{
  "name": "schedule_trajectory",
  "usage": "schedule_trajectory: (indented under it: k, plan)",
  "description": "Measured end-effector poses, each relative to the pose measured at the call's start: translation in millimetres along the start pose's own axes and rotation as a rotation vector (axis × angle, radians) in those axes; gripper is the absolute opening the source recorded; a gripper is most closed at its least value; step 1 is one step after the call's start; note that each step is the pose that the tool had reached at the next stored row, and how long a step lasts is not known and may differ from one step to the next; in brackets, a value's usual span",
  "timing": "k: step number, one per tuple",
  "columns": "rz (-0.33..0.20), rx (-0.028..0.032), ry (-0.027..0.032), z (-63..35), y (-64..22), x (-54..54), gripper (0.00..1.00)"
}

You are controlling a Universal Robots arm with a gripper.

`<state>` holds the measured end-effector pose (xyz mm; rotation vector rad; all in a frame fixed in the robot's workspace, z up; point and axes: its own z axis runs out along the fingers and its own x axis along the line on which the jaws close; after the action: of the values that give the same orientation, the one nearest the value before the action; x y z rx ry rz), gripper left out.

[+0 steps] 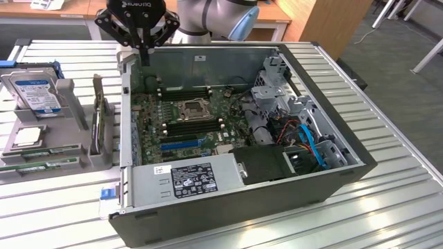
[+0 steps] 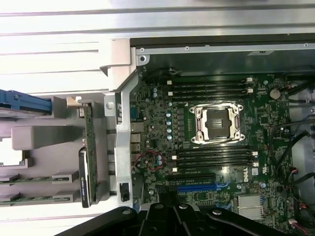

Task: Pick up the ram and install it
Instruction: 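Reach for the ram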

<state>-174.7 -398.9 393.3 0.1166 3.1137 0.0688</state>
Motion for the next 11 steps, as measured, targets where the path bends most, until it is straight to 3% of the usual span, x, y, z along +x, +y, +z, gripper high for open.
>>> schedule_trajectory:
  k: [11]
  plan:
    - [0.0, -0.0001, 0.0, -0.2, -0.7, 9.5, 0.1]
